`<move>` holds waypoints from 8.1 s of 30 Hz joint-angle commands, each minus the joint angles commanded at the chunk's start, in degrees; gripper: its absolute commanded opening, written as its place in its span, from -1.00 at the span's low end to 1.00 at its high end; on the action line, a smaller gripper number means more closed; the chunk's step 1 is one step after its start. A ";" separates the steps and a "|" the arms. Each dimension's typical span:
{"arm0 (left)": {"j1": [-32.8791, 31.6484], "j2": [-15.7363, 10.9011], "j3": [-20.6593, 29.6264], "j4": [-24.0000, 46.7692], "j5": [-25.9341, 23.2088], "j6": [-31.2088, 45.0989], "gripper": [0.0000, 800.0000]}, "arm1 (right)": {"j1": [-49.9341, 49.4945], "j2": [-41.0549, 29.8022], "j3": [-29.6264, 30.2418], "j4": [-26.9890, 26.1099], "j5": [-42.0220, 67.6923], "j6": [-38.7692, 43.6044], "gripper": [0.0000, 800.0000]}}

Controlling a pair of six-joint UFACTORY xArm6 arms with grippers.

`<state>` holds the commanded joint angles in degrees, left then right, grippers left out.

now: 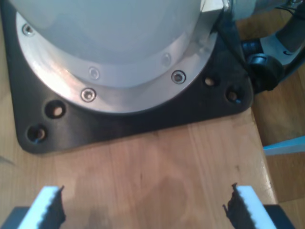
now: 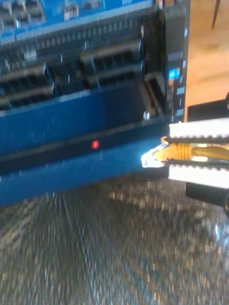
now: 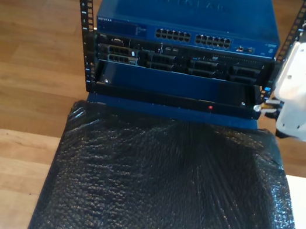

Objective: Grab the cable and plug it in

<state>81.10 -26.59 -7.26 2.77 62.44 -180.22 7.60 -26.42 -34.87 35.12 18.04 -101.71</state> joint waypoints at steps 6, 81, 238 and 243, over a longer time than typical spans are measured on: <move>0.09 0.00 0.00 0.00 0.00 0.00 1.00 | 1.23 0.53 2.99 -3.52 -8.53 -0.09 -1.00; 0.09 0.00 0.00 0.00 0.00 0.00 1.00 | 12.48 30.59 -6.33 -16.53 -45.19 -2.81 -1.00; 0.09 0.00 0.00 0.00 0.00 0.00 1.00 | 20.84 67.96 -32.70 2.73 -94.33 0.53 -1.00; 0.09 0.00 0.00 0.00 0.00 0.00 1.00 | 20.66 68.31 -32.97 2.73 -94.24 0.53 -1.00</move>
<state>81.19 -26.59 -7.26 2.77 62.44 -180.22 28.26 41.89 -67.84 37.85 -76.20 -101.19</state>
